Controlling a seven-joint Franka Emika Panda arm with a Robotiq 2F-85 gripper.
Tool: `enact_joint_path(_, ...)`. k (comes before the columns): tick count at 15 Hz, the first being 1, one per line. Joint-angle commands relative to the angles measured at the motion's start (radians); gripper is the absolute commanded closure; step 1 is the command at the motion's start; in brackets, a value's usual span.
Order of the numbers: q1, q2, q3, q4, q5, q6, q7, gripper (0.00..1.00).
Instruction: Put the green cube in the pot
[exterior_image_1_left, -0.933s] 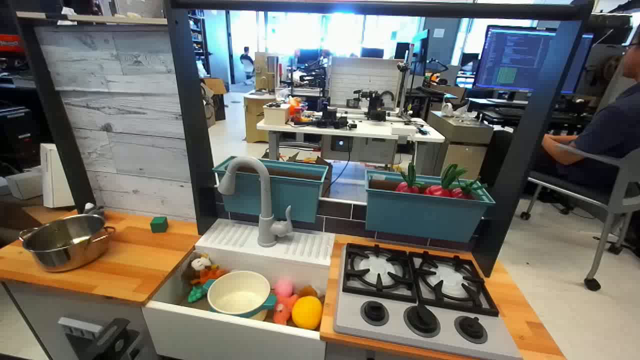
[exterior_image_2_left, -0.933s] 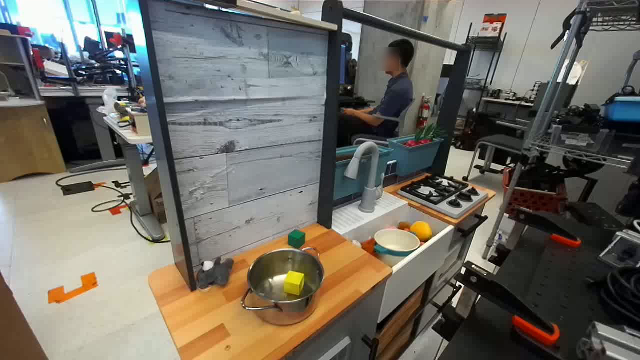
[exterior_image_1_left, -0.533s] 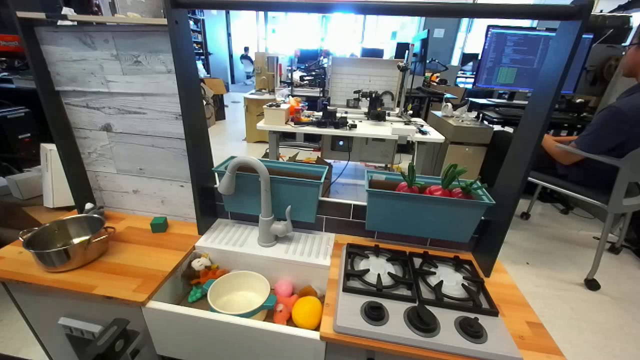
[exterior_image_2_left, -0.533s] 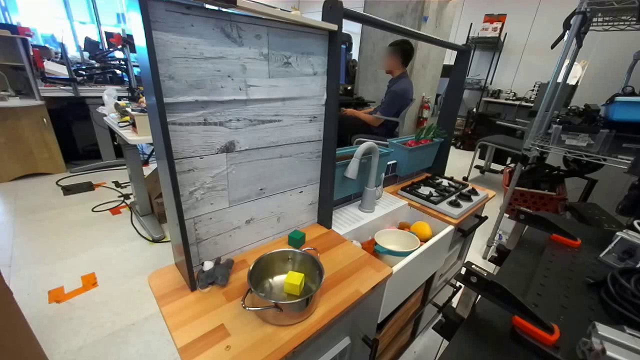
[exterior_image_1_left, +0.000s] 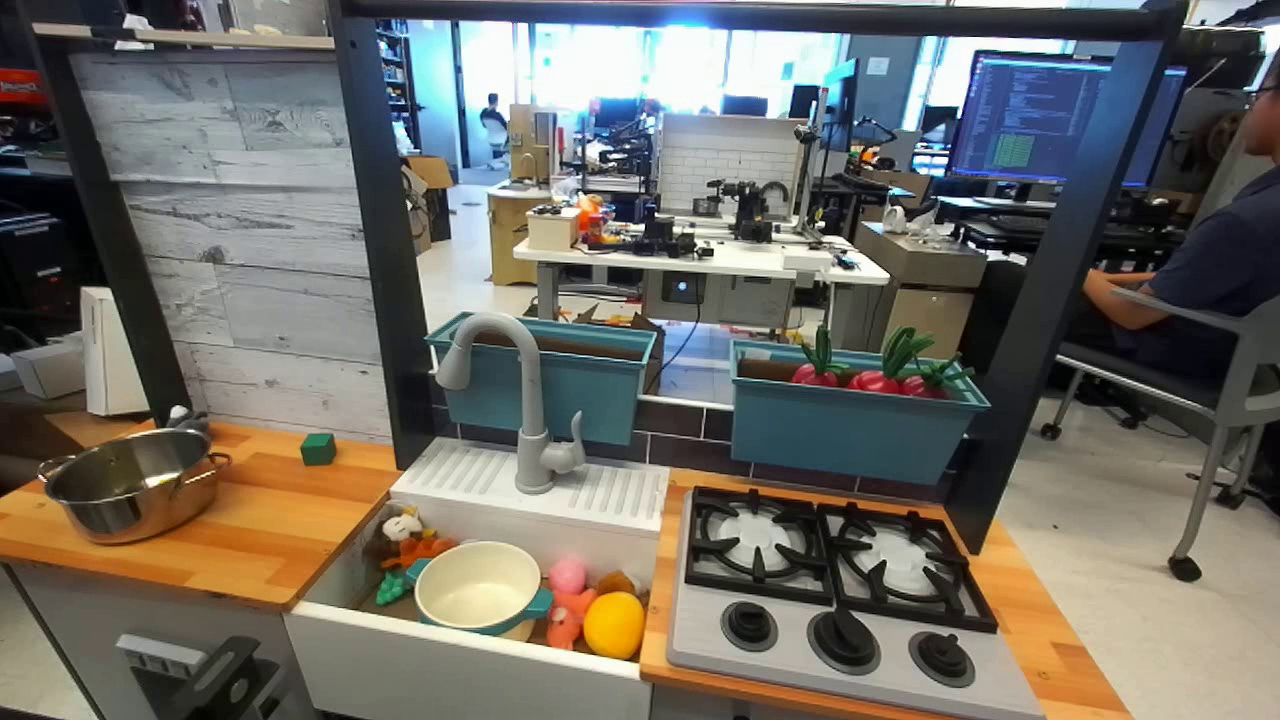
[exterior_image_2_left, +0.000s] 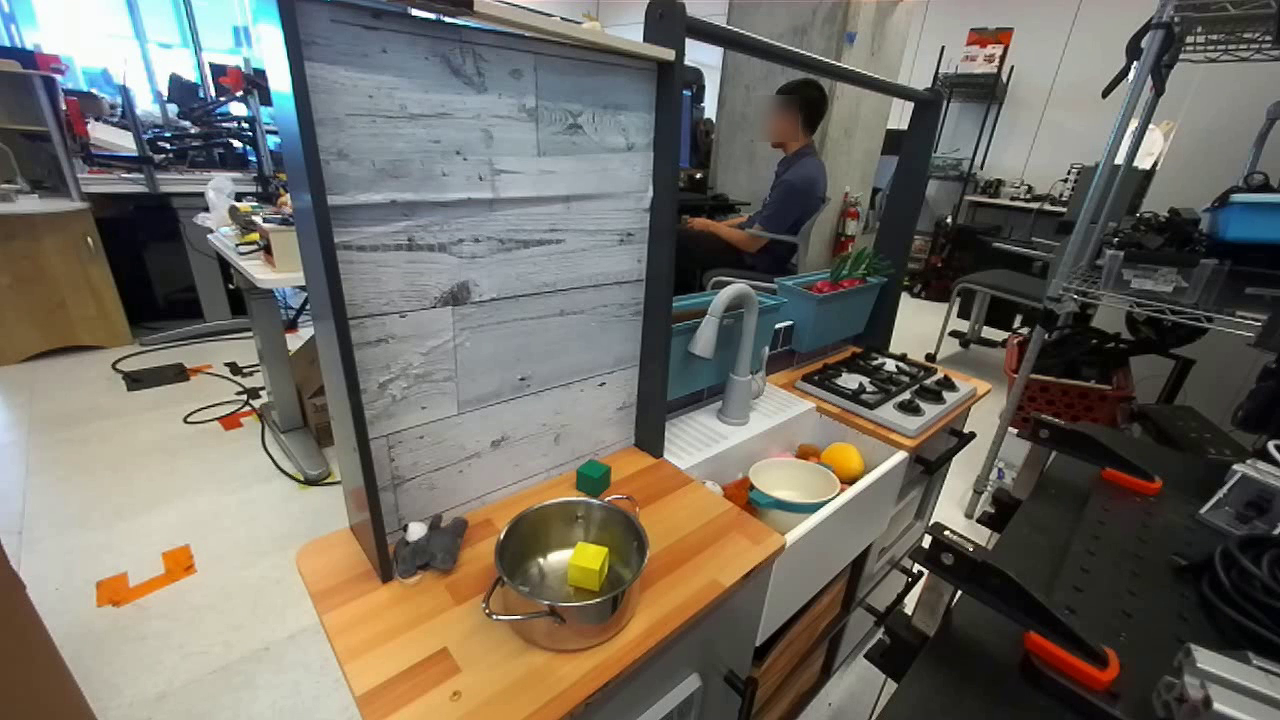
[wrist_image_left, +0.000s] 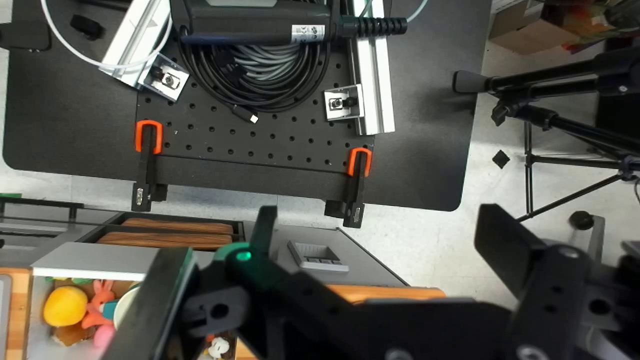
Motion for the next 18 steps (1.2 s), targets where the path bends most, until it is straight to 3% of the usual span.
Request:
enact_joint_path(1,-0.016,0.001,0.014,0.001,0.006,-0.002,-0.007,0.00)
enact_joint_path(15,-0.017,0.001,0.018,0.002,-0.008,0.001,-0.009,0.00)
enact_joint_path(16,-0.023,-0.163,0.046,0.021,-0.031,-0.178,0.042,0.00)
enact_joint_path(18,-0.001,-0.162,0.072,0.090,-0.042,-0.270,0.025,0.00)
